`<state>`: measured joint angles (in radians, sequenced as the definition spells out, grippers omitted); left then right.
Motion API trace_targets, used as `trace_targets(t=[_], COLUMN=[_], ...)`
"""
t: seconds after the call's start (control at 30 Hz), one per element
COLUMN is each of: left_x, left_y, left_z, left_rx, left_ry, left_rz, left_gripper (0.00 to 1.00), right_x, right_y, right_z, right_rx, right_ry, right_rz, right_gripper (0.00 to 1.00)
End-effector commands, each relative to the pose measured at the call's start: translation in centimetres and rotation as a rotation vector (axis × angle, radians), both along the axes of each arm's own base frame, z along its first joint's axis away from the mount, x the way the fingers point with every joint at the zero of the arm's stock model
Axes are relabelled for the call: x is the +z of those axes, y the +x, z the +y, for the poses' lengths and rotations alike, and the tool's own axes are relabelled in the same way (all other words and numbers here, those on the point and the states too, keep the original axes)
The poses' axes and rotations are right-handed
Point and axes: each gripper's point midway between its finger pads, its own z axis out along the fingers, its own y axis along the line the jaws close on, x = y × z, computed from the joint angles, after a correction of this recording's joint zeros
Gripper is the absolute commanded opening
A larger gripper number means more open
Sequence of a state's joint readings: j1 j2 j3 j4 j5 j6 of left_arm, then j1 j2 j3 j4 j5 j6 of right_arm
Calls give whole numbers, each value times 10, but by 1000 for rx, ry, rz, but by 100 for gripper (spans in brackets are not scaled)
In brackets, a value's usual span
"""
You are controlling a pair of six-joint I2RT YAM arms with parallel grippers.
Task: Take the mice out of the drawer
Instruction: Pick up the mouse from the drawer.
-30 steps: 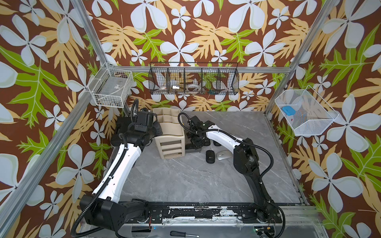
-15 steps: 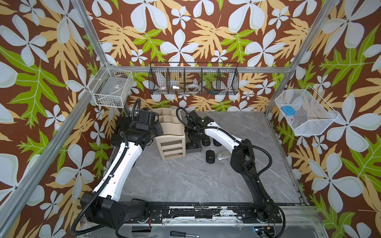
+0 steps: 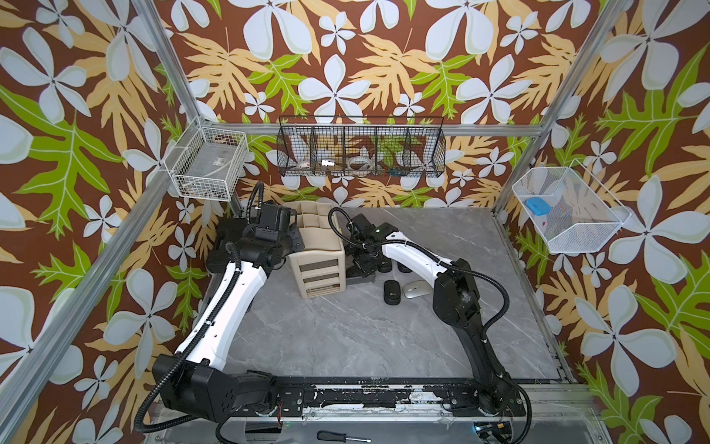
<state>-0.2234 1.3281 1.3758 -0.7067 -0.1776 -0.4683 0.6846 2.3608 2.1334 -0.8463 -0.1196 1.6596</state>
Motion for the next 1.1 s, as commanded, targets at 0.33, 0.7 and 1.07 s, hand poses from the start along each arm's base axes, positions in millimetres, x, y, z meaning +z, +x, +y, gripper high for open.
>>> trace_targets(t=[0.33, 0.7, 1.07], left_x=[20, 16, 17], left_y=[14, 21, 19], left_z=[-9, 6, -10], left_rx=[-5, 71, -6], left_ry=[-69, -5, -66], left_rz=[-103, -89, -91], left_gripper=[0, 0, 0], right_x=[3, 13, -39], right_y=[27, 5, 12], right_z=[2, -20, -25], right_rx=[79, 112, 80], right_ry=[-45, -110, -125], right_rz=[-67, -52, 50], right_gripper=[82, 79, 84])
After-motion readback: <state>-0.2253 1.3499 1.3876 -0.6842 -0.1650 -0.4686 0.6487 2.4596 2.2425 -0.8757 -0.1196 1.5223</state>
